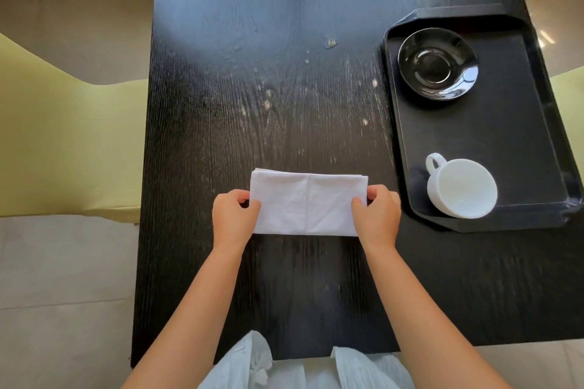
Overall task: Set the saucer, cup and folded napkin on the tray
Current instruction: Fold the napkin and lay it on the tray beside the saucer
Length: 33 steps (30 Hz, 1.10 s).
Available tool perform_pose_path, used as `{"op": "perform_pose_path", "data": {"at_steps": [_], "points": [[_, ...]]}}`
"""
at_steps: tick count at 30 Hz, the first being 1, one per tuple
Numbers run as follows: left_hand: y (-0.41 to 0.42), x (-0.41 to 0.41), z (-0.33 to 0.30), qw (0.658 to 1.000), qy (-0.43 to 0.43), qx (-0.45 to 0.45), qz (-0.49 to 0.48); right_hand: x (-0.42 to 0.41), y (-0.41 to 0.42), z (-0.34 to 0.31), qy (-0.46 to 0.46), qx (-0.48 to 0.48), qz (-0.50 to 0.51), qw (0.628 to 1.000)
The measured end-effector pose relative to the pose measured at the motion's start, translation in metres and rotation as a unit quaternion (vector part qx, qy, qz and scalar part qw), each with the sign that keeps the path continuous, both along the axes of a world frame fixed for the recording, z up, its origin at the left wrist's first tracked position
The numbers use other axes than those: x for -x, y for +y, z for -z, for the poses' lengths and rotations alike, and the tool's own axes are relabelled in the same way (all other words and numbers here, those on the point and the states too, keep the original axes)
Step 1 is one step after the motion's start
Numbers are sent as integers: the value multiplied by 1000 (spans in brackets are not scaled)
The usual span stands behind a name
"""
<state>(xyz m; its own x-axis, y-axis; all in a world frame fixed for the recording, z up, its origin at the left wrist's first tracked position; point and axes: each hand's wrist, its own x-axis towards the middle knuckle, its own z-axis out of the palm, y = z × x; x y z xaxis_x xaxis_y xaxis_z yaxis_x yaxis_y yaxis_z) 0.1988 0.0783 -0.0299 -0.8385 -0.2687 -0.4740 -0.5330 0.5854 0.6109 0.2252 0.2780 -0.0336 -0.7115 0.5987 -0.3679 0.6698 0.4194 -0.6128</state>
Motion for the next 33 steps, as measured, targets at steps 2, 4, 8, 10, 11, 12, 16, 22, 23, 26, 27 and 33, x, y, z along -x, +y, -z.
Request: {"op": "perform_pose_path", "data": {"at_steps": [2,4,8,10,11,12,16,22,23,26,27,33], "points": [[0,-3,-1,1000,9,-9,3,-1,-2,-2,-6,6,-5,1000],[0,-5,-3,999,-11,-34,-5,-3,-3,-3,-16,17,-9,1000],[-3,-4,-7,994,-56,-88,-26,-4,-1,-9,-33,70,10,997],[-8,-3,-13,992,-57,-109,-33,-4,1,-14,-50,114,34,992],[-12,-2,-18,991,-59,-115,-27,-4,3,-18,-57,130,40,989],[-15,-1,-23,991,-59,-121,-18,-4,4,-22,-58,140,39,988],[-24,12,-46,988,-60,-143,-3,0,16,-52,-21,207,16,978],[-30,35,-88,978,-73,-187,48,9,43,-108,27,254,2,967],[-29,38,-96,974,-77,-202,62,9,49,-116,39,254,5,966],[-21,51,-120,969,-71,-219,87,8,63,-140,68,261,-1,963],[-16,54,-127,970,-63,-219,88,8,68,-146,76,263,-5,962],[30,72,-156,972,4,-215,91,7,109,-176,140,252,14,958]]}}
